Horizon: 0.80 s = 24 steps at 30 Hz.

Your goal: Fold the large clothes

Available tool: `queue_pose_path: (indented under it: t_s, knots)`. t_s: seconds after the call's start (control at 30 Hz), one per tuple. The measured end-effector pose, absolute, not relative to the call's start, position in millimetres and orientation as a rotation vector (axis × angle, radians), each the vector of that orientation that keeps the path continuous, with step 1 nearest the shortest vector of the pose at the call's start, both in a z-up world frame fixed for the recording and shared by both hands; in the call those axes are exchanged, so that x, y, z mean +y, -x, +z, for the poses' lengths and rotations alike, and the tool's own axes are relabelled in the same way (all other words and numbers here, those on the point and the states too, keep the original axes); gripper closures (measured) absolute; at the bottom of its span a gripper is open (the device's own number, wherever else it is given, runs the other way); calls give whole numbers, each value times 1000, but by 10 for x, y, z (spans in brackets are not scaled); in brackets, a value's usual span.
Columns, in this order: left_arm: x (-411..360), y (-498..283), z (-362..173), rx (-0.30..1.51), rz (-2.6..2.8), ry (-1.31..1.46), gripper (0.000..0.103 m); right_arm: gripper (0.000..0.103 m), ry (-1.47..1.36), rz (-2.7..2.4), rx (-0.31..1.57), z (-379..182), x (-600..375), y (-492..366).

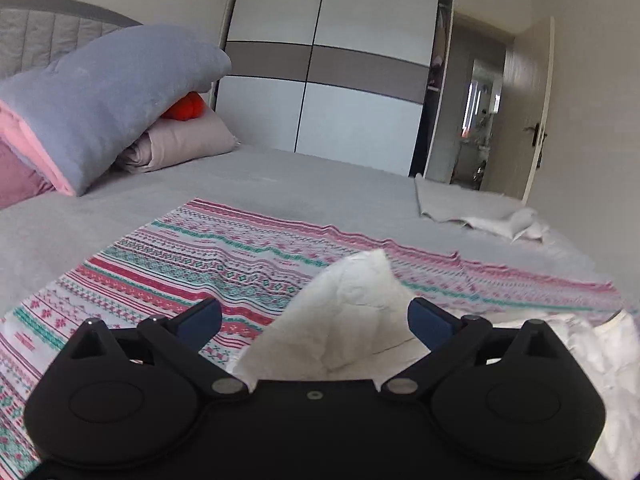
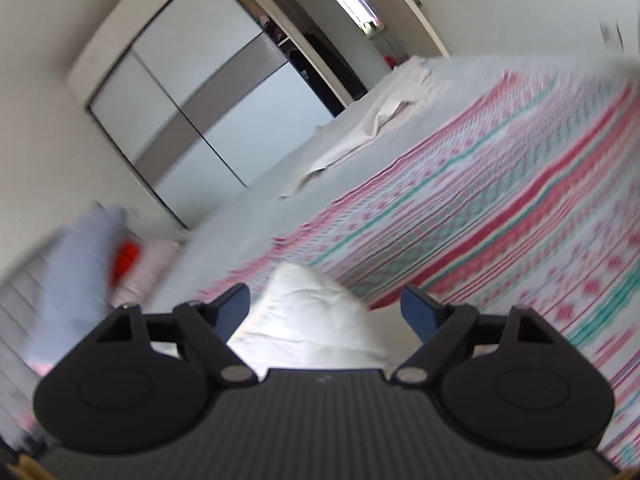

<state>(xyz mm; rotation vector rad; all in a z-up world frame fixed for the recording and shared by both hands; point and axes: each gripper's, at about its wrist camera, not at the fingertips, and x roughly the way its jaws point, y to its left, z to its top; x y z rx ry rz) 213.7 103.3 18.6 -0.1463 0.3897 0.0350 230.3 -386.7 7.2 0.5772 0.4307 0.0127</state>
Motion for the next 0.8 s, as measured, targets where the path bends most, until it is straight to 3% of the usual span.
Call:
queue_pose_path:
  t_s: [0.1,0.13,0.17,0.2,0.23,0.27,0.5,0.7,0.8]
  knots:
    - [1080,-2367,83,473,45,171,8,23,-479,-6,476,7,-3742,-2469]
    - [1092,-2395,49,487,49,207,16,33,-453,-20,492,-33,-3683,-2521]
    - [1109,-2407,2,504,45,256,46,45,-429,-35,504,-77,-3617,-2554]
    - [1103,-2404,-18,513,58,284,70,83,-404,-27,516,-120,-3556,-2575]
    - [1085,-2397,-13,504,77,285,81,91,-370,-36,514,-129,-3480,-2583]
    - [1058,-2376,26,477,90,273,87,92,-316,-57,479,-95,-3409,-2528]
    - [1067,-2481,294,217,204,191,90,103,-258,-257,255,261,-3357,-2605]
    - [961,-2933,-256,301,219,51,89,102,-481,-220,362,-174,-3699,-2942]
    - [906,-3031,-432,338,199,34,85,93,-561,-100,496,-273,-3773,-3184]
